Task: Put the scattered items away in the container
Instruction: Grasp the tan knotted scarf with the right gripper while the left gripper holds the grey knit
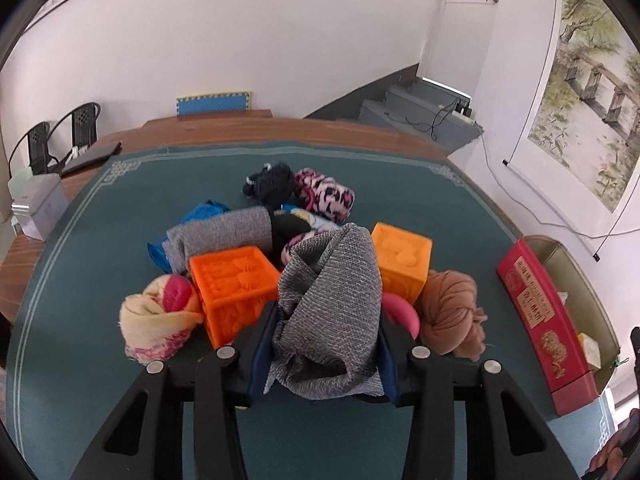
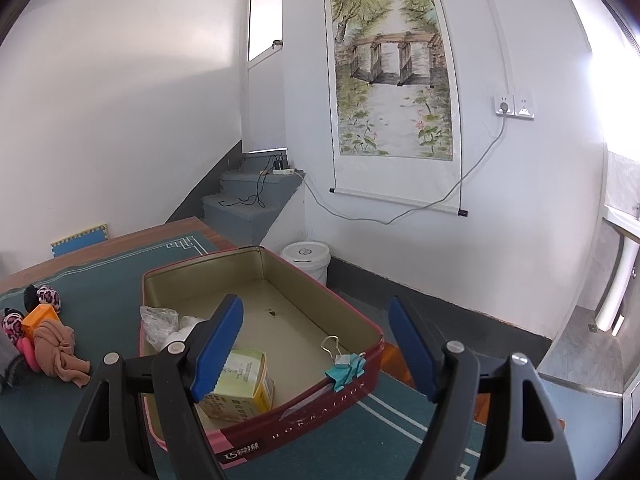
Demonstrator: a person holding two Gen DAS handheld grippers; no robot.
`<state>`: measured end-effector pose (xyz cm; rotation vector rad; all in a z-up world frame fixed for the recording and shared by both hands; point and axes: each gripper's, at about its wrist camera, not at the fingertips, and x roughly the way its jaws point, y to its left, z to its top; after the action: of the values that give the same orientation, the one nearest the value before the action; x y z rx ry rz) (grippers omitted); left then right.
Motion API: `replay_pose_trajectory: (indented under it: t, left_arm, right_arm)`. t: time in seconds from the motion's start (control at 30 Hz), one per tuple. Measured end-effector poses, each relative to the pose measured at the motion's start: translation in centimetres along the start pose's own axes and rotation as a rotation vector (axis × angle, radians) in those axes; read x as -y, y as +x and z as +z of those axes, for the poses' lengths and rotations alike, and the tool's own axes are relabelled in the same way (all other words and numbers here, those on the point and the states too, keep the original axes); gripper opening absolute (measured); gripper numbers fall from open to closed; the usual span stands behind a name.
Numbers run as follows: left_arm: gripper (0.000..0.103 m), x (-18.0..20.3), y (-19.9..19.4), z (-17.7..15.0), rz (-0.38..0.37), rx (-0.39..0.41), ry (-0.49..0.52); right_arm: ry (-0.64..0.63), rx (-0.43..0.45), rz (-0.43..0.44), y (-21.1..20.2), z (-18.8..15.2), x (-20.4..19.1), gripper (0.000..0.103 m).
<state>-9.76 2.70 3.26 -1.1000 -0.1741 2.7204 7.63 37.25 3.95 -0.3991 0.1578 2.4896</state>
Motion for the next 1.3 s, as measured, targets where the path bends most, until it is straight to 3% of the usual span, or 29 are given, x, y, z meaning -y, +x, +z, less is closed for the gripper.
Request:
replay_pose_trajectory:
  t: [0.27, 0.47, 0.57, 0.83, 1.2, 1.23, 1.3]
  left_arm:
    - [0.045, -0.8, -1.4, 0.8, -0.011, 0.022, -0.033]
    - [0.046, -1.6, -2.3, 1.1, -0.013, 0.028, -0.064]
    - [0.046, -1.7, -2.6, 1.1, -0.013, 0.033, -0.065]
    - [0.046, -2.4, -2.9, 1.3, -0.013, 0.040, -0.081]
    - [0.046, -2.6, -2.7, 1.4, -0.014, 0.033, -0.084]
    - [0.046, -2.5, -2.6, 1.3, -0.013, 0.031, -0.082]
    - [0.046, -2.5, -2.3, 1.3, -0.010, 0.027, -0.081]
  right_arm:
    - [-0.040, 0.036, 0.041, -1.4, 0.3, -1.5, 0.078]
    - [-0.091, -0.008, 0.303, -4.3, 3.0, -6.4, 0.078]
    - [-0.146, -0.060, 0.437, -4.2, 3.3, -10.2, 0.078]
    - [-0.182, -0.347, 0.625, 0.7, 0.6, -18.1, 0.078]
    - [-0.225, -0.495, 0.641, 5.4, -2.5, -24.0, 0.077]
    - [-0.231, -0.503, 0.644, 5.6, -2.8, -24.1, 0.074]
    - [-0.251, -0.513, 0.642, 5.8, -3.3, -24.2, 0.055]
